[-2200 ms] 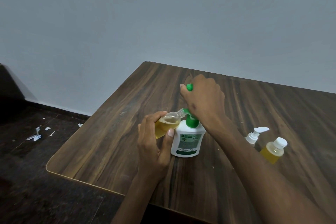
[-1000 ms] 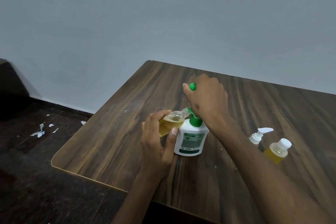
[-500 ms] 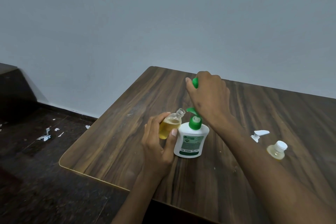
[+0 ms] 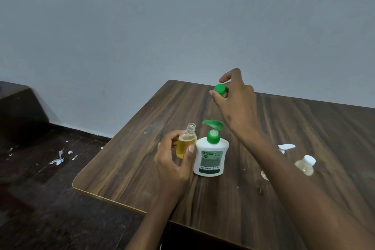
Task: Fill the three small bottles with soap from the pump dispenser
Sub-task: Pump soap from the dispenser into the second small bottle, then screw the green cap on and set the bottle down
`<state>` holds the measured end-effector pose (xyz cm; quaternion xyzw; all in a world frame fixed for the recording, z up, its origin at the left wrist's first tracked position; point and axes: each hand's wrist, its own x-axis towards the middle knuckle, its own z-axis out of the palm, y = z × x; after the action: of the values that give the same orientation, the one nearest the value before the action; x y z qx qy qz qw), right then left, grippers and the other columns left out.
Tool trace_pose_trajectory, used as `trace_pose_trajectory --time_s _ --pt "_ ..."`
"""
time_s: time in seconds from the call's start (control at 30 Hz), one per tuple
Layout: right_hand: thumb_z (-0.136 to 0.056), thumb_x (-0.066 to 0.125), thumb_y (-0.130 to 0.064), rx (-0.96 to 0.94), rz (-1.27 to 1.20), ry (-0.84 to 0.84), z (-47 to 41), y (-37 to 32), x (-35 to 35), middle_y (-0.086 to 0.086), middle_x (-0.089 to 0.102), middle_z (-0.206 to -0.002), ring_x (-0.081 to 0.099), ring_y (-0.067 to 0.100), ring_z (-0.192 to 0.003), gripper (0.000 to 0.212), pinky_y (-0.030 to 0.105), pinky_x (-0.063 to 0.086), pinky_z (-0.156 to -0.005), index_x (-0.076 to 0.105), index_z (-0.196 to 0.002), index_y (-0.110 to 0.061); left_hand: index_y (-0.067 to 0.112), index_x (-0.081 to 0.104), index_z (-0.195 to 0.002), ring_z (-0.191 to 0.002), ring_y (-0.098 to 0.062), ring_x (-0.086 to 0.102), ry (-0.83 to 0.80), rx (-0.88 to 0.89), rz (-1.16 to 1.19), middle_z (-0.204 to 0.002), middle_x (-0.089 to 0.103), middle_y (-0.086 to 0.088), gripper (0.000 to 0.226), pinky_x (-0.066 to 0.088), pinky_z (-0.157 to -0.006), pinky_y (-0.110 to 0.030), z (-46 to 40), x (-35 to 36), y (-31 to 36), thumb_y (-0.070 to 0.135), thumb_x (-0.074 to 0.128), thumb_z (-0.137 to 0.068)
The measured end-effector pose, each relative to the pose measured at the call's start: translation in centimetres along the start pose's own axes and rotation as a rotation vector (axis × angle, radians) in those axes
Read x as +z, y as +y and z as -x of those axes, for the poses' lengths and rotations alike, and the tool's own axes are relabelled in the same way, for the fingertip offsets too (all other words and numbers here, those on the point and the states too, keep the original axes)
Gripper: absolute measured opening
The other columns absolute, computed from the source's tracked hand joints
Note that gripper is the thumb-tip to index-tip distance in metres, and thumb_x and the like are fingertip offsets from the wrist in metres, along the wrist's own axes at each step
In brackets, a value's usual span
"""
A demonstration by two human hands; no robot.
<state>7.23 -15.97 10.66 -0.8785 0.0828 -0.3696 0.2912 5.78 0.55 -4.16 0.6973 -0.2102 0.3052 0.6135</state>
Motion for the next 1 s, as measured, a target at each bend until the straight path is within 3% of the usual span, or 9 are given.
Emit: trace_pose_trajectory --time_s 0.17,0.33,0.47,0.7,1.0 --pt "-0.086 0.082 -0.027 -0.001 -0.073 -0.058 3.7 0.1 -5.0 -0.01 0.073 -0.091 0.068 0.008 -0.081 0.029 0.031 0.055 -0.073 0.057 -0.102 -0.024 0.025 0.065 -0.121 -0.102 -0.018 0.069 0.023 -0.022 0.019 -0.111 0.071 0.015 0.028 0.055 -0.084 -0.03 0.5 -1.2 1.4 0.021 0.072 -0.095" --pt "-0.08 0.086 -0.026 -0.024 0.014 -0.251 10.0 2.7 -11.5 -0.016 0.072 -0.084 0.067 0.009 -0.073 0.019 0.013 0.046 -0.063 0.076 -0.094 -0.034 0.021 0.069 -0.124 -0.104 -0.018 0.073 0.011 -0.006 0.048 -0.115 0.074 0.014 0.033 0.059 -0.086 -0.037 4.6 -1.6 4.1 0.033 0.074 -0.094" --pt "-0.086 0.077 -0.036 0.021 0.048 -0.373 13.7 5.3 -14.8 -0.016 0.072 -0.086 0.069 0.012 -0.068 0.02 0.025 0.051 -0.065 0.076 -0.103 -0.046 0.021 0.072 -0.121 -0.103 -0.011 0.075 -0.16 -0.065 0.094 -0.112 0.076 0.013 0.035 0.057 -0.088 -0.023 7.7 0.8 6.6 0.035 0.079 -0.09" --pt "-0.078 0.081 -0.04 0.034 0.149 -0.411 14.7 7.7 -16.5 -0.011 0.07 -0.082 0.067 0.012 -0.07 0.026 0.036 0.055 -0.064 0.066 -0.099 -0.043 0.022 0.069 -0.108 -0.099 -0.004 0.076 -0.436 -0.215 0.174 -0.104 0.077 0.018 0.032 0.056 -0.084 -0.018 8.8 5.2 8.0 0.005 0.087 -0.087" --pt "-0.091 0.069 -0.038 -0.074 0.259 -0.512 14.2 7.9 -15.2 -0.021 0.065 -0.089 0.062 0.003 -0.084 0.009 0.032 0.053 -0.072 0.067 -0.099 -0.042 0.025 0.067 -0.109 -0.096 -0.009 0.077 -0.548 -0.305 0.212 -0.102 0.077 0.016 0.031 0.061 -0.08 -0.032 9.9 6.2 7.6 0.008 0.085 -0.09"
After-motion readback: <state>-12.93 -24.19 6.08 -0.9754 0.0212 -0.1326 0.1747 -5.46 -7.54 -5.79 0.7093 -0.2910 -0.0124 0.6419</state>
